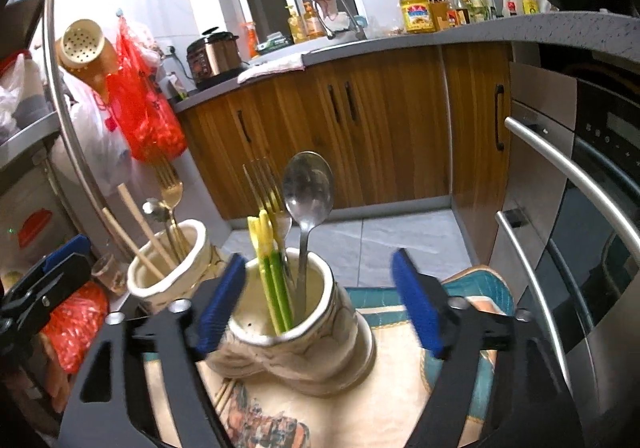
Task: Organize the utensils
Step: 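Drop the chopstick into the tall cup while the right drops the spoon in the short cup, then move both tools back over the remaining chopsticks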
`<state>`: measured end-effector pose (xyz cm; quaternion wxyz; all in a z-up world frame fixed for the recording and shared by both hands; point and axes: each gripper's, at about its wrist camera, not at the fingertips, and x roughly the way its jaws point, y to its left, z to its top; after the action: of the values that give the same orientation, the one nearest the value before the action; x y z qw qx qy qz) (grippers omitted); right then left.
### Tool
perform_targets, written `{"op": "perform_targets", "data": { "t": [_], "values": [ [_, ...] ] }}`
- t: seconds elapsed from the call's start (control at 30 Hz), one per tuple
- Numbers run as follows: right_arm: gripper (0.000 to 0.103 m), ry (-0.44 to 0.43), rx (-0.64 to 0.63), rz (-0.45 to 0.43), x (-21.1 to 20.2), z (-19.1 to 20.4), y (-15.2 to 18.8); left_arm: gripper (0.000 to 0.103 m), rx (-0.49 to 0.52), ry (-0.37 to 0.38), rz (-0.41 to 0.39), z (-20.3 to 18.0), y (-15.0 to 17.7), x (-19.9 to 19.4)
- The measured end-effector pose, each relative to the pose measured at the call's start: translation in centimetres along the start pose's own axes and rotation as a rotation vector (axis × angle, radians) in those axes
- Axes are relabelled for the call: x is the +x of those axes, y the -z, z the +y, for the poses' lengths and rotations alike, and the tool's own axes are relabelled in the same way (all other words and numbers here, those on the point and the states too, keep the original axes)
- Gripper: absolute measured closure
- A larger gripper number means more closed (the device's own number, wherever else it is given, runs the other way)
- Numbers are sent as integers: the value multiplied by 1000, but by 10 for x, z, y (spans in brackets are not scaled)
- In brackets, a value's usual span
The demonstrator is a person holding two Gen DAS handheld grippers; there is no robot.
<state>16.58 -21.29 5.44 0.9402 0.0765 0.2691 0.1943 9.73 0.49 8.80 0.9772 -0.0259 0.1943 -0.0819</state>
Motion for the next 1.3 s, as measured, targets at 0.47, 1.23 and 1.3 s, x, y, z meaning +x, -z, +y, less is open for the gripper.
{"op": "perform_targets", "data": {
  "t": [0.47, 1.23, 1.3],
  "values": [
    [7, 40, -84, 126, -23, 8, 51, 6, -4, -120, 123, 35, 44, -27],
    [9, -45, -198, 347, 6, 65, 120, 6, -75, -153, 350, 58, 132, -32],
    [11, -61, -211, 357, 7, 71, 123, 6, -77, -150, 349, 57, 132, -32]
  ]
}}
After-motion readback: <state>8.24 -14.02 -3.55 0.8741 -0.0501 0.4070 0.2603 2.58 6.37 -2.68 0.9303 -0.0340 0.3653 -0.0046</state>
